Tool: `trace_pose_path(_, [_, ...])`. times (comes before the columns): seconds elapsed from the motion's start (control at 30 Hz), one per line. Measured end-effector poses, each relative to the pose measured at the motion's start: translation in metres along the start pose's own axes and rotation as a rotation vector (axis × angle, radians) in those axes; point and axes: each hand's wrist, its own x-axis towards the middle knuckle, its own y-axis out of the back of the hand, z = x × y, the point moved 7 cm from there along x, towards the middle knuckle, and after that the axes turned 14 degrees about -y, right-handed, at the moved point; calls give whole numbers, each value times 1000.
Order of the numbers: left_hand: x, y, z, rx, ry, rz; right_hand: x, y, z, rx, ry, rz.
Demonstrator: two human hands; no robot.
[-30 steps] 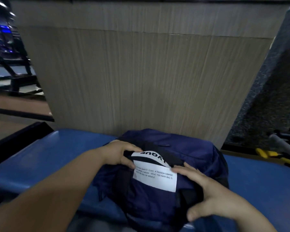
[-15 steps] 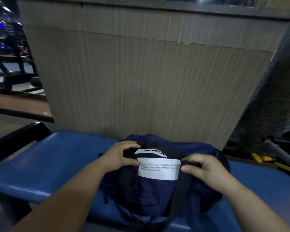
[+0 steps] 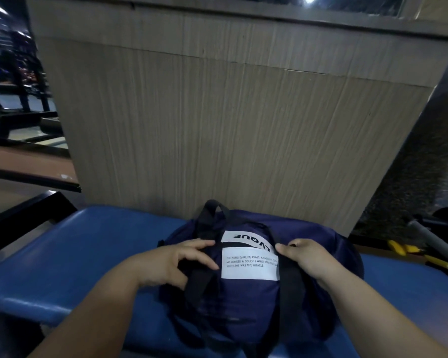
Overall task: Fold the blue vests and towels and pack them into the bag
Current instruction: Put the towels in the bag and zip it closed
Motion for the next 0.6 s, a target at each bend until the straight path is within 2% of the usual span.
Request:
trace_pose_path(0.07, [5, 3, -1, 9, 13, 92, 0, -1, 2, -61, -6, 59])
trace_pose_path(0.2, [8, 17, -2, -267, 25, 414, -7, 5, 2, -147, 51, 191])
trace_pose_path(0.3, [15, 26, 0, -239, 30, 559, -19, 9, -5, -142, 178, 296])
trace_pose_path(0.4, [25, 28, -13, -198, 151, 700, -41, 4, -27, -16, 404, 333])
trace_pose_path(0.5, [29, 31, -19, -146, 246, 809, -83, -12, -61, 16, 690, 181])
trace_pose_path(0.6, [30, 33, -21, -78, 296, 834, -114, -51, -77, -352, 830, -110])
